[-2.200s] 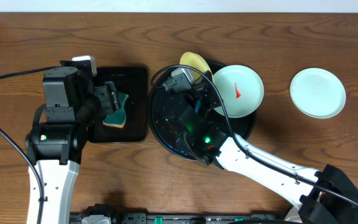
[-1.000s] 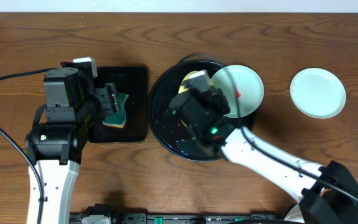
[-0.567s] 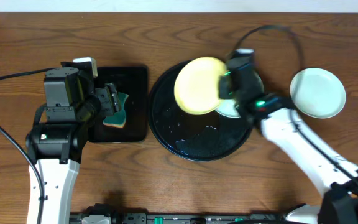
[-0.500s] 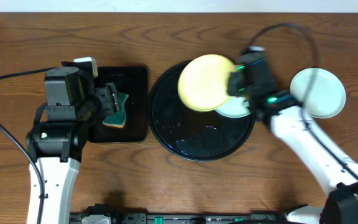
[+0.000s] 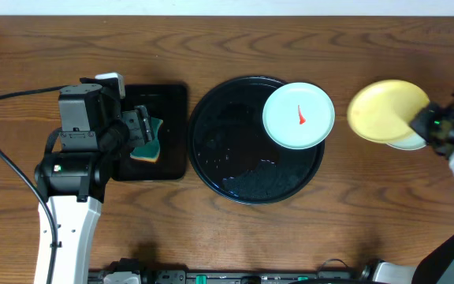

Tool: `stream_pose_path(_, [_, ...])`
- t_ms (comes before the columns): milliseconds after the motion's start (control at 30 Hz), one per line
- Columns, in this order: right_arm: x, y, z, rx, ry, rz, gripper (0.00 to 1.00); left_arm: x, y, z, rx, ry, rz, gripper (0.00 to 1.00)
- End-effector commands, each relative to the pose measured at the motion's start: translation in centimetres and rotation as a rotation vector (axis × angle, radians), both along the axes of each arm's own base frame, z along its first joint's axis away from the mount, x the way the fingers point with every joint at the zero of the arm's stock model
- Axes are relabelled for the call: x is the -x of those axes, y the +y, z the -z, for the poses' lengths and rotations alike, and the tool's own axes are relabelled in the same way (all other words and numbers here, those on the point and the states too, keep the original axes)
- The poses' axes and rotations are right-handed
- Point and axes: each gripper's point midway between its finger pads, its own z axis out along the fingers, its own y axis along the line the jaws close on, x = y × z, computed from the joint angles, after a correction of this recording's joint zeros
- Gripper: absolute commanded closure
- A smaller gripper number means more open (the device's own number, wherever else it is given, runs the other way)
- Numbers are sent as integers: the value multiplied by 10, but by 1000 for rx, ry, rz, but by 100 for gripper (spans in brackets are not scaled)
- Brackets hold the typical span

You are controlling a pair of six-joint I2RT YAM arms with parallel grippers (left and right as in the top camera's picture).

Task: Clean dirty plates on tray and stack at the side
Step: 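Carry the yellow plate right and stack it on the green plate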

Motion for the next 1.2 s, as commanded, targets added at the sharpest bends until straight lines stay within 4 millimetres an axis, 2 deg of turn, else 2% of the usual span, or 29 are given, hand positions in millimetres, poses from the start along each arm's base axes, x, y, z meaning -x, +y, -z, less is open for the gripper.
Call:
stream_pose_path(0, [9,-27,-11,23,-28,42,99,0,-2,1,13,6,6,25])
stream_pose_path(100, [14,-42,-2,24,-10,77,99,0,-2,2,13,6,6,25])
stream_pose_path(233, [17,-57,20,35,48,118,99,0,-2,2,13,7,6,25])
stream_pose_path(400, [17,-57,42,-1,90,128,99,1,-2,2,13,8,6,25])
stream_pose_path(567, [16,-56,42,-4,91,126,99,0,-2,2,13,7,6,25])
stream_pose_path(633, [15,-50,43,-34,85,109,99,0,-2,2,13,7,6,25])
stream_pose_path(800, [-6,-7,37,-189,2,-29,99,0,-2,2,13,6,6,25])
stream_pose_path(867, [-13,14,33,-224,-17,-89,92,0,-2,2,13,6,6,25])
stream_pose_path(1167, [-44,119,23,-139,-28,-389,38,0,-2,2,14,6,6,25])
